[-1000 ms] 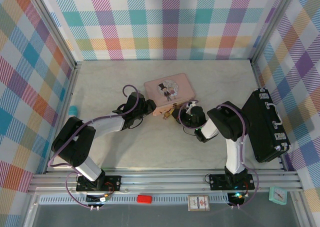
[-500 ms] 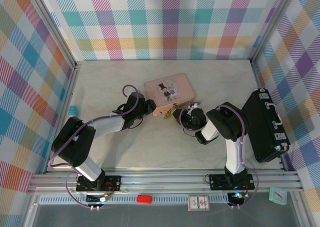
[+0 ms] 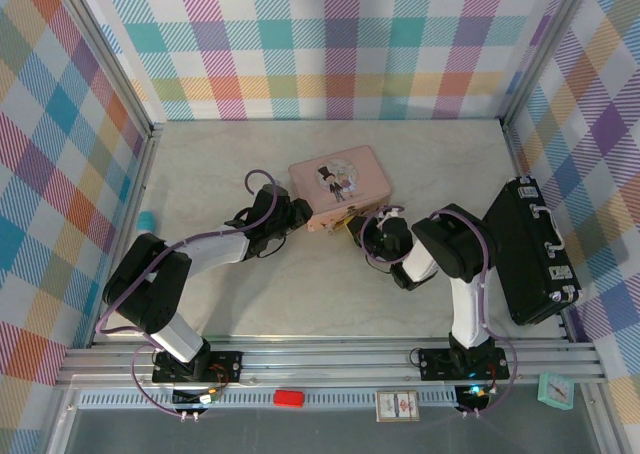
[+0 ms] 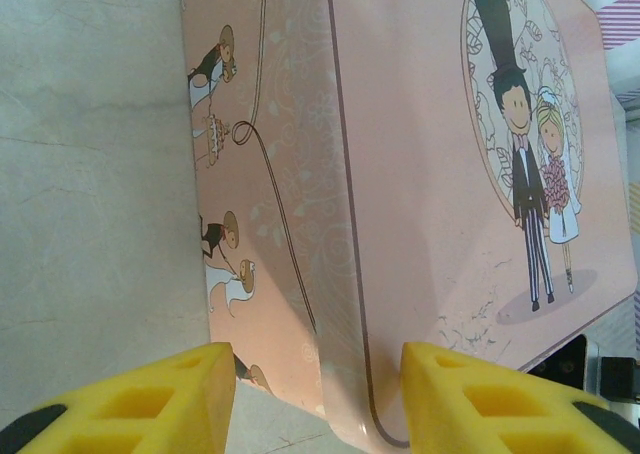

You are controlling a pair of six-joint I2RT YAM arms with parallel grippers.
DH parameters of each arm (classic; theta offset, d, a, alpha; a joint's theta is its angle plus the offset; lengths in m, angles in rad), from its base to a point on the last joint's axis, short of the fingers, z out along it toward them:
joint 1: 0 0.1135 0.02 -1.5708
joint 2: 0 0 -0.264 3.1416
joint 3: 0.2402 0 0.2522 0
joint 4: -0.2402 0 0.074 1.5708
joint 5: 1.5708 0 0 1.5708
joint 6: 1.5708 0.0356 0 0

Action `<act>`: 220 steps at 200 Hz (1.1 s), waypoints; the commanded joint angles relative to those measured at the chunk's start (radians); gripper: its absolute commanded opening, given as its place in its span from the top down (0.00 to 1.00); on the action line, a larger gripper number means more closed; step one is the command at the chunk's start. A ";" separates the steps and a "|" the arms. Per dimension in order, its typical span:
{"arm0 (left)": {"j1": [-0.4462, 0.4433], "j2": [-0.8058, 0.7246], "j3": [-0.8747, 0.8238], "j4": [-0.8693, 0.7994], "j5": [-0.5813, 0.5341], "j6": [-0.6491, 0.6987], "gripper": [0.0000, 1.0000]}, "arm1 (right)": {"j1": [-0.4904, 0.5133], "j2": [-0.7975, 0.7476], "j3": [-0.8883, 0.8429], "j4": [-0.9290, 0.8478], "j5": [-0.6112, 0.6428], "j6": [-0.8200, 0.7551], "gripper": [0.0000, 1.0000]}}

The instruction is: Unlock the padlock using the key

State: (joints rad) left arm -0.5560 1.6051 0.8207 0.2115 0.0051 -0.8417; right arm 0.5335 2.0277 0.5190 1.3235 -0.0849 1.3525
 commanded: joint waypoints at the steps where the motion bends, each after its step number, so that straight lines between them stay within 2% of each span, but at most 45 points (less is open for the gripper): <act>1: -0.011 -0.002 0.008 -0.020 -0.022 0.000 0.53 | -0.007 -0.023 -0.025 -0.004 0.077 0.044 1.00; 122: -0.012 0.010 0.020 -0.049 -0.045 0.011 0.53 | -0.037 -0.105 -0.057 -0.097 0.120 0.049 1.00; 194: -0.012 0.003 0.019 -0.062 -0.049 0.008 0.52 | -0.058 -0.229 -0.043 -0.294 0.113 -0.007 1.00; 220: -0.010 -0.020 0.028 -0.086 -0.054 0.021 0.51 | -0.079 -0.258 -0.034 -0.369 0.071 -0.014 1.00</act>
State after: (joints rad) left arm -0.5564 1.6070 0.8322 0.1852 -0.0208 -0.8410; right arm 0.4732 1.8080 0.4820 1.0351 0.0078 1.3689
